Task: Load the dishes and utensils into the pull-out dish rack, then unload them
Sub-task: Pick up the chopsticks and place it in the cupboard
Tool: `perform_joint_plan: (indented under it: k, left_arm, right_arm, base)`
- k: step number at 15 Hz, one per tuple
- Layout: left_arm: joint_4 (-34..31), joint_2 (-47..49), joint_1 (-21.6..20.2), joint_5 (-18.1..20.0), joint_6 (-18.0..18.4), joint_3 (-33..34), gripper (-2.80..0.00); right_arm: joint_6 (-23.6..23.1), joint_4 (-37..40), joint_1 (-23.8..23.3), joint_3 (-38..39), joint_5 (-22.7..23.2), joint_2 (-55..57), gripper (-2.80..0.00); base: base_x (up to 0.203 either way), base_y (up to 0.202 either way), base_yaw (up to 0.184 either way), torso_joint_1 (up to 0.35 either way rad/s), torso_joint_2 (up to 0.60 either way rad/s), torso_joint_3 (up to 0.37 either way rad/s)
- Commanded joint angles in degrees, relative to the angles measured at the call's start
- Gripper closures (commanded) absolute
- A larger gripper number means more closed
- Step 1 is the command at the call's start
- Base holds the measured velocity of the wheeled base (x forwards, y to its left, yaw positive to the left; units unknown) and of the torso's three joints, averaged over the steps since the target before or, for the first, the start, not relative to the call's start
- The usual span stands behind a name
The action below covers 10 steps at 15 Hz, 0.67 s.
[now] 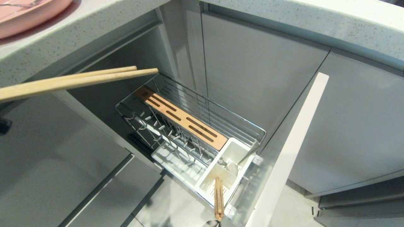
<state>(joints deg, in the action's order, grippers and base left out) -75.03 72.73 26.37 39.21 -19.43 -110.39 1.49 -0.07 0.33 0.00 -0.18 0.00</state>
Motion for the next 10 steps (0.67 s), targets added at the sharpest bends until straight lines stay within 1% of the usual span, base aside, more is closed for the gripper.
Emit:
perform_joint_plan:
  k: [1,6,7,8,10]
  left_arm:
    - [-0.9,2.1,2.0,-1.7,-0.2,0.1,0.0]
    - [-2.0,8.0,8.4,-10.4,-0.5,0.1,0.0]
    - [-1.9,9.3,10.9,-12.5,-0.6,0.1,0.0]
    - [-1.9,10.6,14.5,-15.3,-1.0,0.1,0.0]
    - [-2.0,13.5,21.1,-21.1,-4.0,0.6,0.0]
  right_arm:
    - [0.0,0.0,0.0,0.1,0.0,0.0,0.0]
    - [0.0,0.0,0.1,0.1,0.0,0.0,0.0]
    - [0.0,0.0,0.0,0.1,0.0,0.0,0.0]
    - [0.0,0.0,0.0,0.1,0.0,0.0,0.0]
    - [0.0,0.0,0.1,0.1,0.0,0.0,0.0]
  base:
    - [0.0,0.0,0.0,0.0,0.0,0.0]
    - [0.0,0.0,0.0,0.0,0.0,0.0]
    - [0.0,0.0,0.0,0.0,0.0,0.0]
    - [0.0,0.0,0.0,0.0,0.0,0.0]
    - [0.0,0.0,0.0,0.0,0.0,0.0]
